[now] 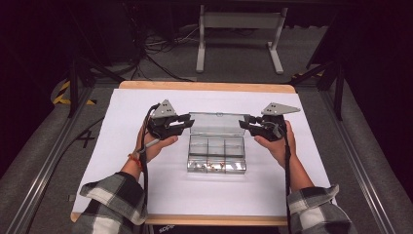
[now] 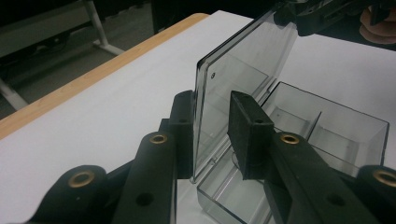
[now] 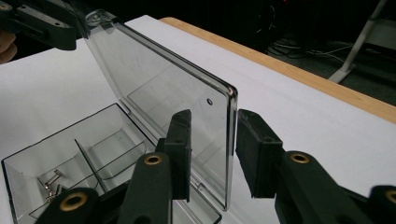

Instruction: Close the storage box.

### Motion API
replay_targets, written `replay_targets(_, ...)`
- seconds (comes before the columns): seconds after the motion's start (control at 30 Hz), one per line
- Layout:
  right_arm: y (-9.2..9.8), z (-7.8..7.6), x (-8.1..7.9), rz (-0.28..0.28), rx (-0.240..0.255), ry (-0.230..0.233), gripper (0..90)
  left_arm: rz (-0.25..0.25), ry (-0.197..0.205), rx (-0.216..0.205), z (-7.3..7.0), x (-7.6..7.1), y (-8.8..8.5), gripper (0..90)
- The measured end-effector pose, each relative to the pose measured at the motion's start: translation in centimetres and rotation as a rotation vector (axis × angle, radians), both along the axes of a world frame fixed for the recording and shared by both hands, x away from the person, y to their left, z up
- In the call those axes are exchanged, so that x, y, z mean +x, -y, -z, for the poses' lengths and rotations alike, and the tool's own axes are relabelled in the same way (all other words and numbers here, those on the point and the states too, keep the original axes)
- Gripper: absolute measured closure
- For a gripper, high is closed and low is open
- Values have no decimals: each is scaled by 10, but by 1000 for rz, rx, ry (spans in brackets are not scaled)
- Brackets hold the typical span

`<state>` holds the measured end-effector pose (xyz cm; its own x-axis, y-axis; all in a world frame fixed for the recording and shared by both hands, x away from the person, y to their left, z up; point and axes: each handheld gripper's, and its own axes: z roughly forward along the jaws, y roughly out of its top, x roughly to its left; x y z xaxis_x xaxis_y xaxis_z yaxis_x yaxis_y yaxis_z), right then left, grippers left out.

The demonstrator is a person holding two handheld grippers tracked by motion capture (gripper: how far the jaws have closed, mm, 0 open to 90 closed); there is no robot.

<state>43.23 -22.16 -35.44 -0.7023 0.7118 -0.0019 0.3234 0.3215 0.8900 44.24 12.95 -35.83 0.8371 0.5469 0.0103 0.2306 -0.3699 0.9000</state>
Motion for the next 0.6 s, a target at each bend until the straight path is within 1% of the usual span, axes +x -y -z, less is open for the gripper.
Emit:
replay_targets(0.23, 0, -3, -3, -3, -7, 14, 686, 3, 6, -8, -3, -4, -2, 733)
replay_targets(0.4, -1, -3, -7, -16, -20, 26, 709, 9, 15, -2, -3, -7, -2, 733)
replay_targets(0.6, 2, -2, -10, -15, -29, 30, 720, 12, 5, -10, 0, -10, -5, 717)
